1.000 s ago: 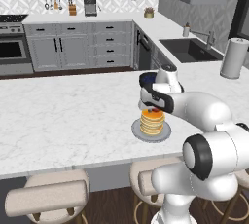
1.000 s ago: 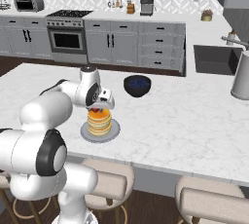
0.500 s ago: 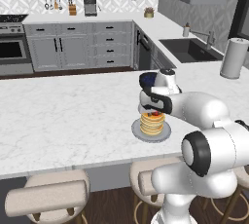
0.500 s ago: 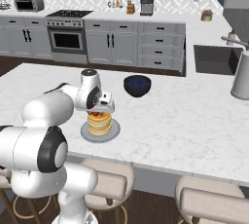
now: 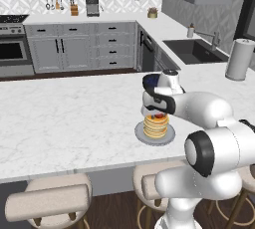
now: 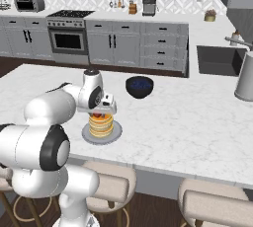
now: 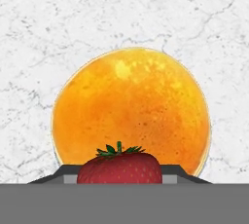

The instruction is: Take the strawberry from the fridge and place it on top of the pancake, located on the dining counter.

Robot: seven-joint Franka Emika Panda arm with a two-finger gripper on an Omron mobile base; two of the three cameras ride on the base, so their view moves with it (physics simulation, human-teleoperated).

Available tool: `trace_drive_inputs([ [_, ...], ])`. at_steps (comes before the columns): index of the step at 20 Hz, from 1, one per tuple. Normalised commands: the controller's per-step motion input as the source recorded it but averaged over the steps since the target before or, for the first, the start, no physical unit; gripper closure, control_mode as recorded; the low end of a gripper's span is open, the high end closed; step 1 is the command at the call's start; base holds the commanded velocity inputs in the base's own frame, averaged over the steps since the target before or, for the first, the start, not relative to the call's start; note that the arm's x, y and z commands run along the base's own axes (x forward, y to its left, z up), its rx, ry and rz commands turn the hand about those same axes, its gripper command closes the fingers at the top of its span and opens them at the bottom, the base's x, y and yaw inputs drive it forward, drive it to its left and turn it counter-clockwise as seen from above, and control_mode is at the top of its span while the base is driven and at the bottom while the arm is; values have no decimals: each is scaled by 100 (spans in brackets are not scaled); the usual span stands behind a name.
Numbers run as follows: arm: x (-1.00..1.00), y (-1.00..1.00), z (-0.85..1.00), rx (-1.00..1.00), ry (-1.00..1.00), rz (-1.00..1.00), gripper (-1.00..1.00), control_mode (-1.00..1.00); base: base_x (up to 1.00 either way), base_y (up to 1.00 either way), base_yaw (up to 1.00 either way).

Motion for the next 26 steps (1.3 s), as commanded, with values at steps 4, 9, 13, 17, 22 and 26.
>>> trace_drive_inputs([
  [4, 6, -2, 15, 0, 0, 1, 100, -100, 0, 0, 0],
  [9, 27, -4, 15, 0, 0, 3, 100, -100, 0, 0, 0],
  [13, 8, 0, -7, 0, 1, 3, 100, -100, 0, 0, 0],
  [17, 0, 3, -31, 0, 4, 0, 100, -100, 0, 0, 0],
  [22, 0, 0, -14, 0, 0, 0, 100, -100, 0, 0, 0],
  [26, -8, 0, -7, 0, 0, 0, -100, -100, 0, 0, 0],
])
